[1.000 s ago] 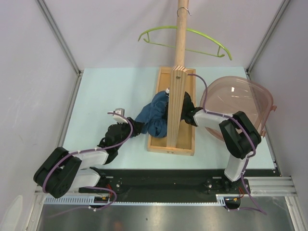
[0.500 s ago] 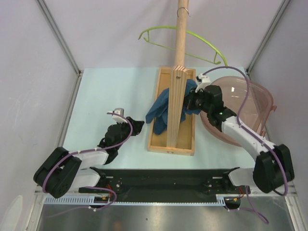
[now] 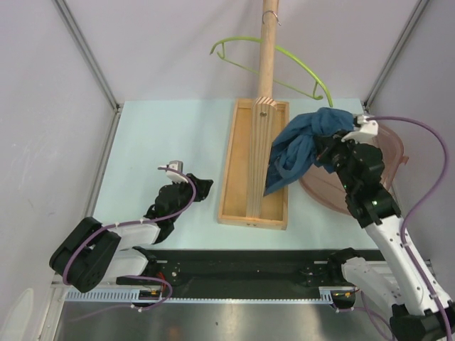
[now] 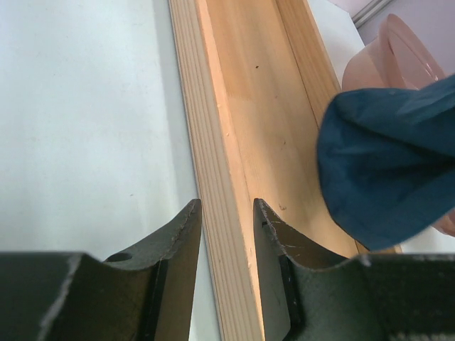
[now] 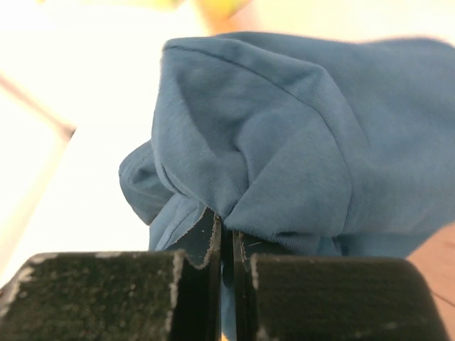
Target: Remove the t-shirt from the hanger
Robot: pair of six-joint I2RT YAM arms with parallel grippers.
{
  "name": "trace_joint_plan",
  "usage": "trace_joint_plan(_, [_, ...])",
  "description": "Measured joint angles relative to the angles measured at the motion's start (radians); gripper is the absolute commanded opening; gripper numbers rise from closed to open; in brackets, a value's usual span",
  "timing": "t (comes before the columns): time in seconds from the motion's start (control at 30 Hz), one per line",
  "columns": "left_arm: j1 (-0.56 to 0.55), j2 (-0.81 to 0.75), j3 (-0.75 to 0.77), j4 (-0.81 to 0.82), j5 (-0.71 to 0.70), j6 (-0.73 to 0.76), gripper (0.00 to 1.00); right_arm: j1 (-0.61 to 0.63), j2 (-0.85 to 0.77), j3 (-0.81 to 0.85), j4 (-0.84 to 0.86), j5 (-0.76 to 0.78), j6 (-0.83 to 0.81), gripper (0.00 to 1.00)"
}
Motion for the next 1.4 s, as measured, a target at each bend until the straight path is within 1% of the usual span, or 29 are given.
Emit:
trace_joint_plan(0.17, [0.000,-0.002,-0.001,0.000,0.000,0.000,0.40,-0.031,-0.097,0.002,-0.033,0.159,-0.016,0.00])
trace_joint_plan(0.4, [0.000,-0.003,-0.001,0.000,0.000,0.000,0.41,-0.052,-0.159,0.037,-0.039,0.350,-0.040,0.00])
trace_joint_plan(0.6, [0.000,-0.003,-0.002,0.000,0.000,-0.001,0.41,-0.058,-0.177,0.045,-0.027,0.509,-0.081,0.00])
trace_joint_plan(0.67, [0.000,-0.003,-0.002,0.000,0.000,-0.001,0.41,-0.069,-0.171,0.045,-0.002,0.573,-0.112,0.00])
trace_joint_plan(0.77, [0.000,-0.003,-0.002,0.000,0.000,-0.001,0.41,-0.088,-0.146,0.046,0.043,0.626,-0.156,0.00])
trace_joint_plan(0.87, [0.000,-0.003,-0.002,0.000,0.000,-0.001,0.41,-0.137,-0.088,0.063,0.105,0.647,-0.185,0.00])
trace_joint_plan(0.97, [0.000,-0.003,-0.002,0.000,0.000,-0.001,0.41,-0.189,-0.003,0.115,0.117,0.623,-0.169,0.00])
trace_joint_plan(1.1, [0.000,-0.003,-0.002,0.000,0.000,-0.001,0.41,-0.222,0.150,0.227,0.103,0.569,-0.111,0.01])
trace_joint_plan(1.27, [0.000,-0.008,-0.002,0.000,0.000,-0.001,0.41,-0.232,0.238,0.222,0.038,0.552,0.001,0.00])
trace_joint_plan(1.3, [0.000,-0.011,-0.002,0.000,0.000,-0.001,0.41,-0.237,0.246,0.216,0.018,0.552,0.034,0.05])
trace_joint_plan(1.33, [0.000,-0.013,-0.003,0.000,0.000,-0.001,0.41,-0.245,0.256,0.201,-0.016,0.553,0.086,0.11])
trace_joint_plan(1.37, [0.000,-0.016,-0.006,0.000,0.001,-0.001,0.41,-0.250,0.261,0.186,-0.044,0.554,0.123,0.23])
trace_joint_plan(1.4, [0.000,-0.019,-0.007,0.000,0.000,-0.001,0.41,-0.254,0.266,0.161,-0.080,0.551,0.166,0.39])
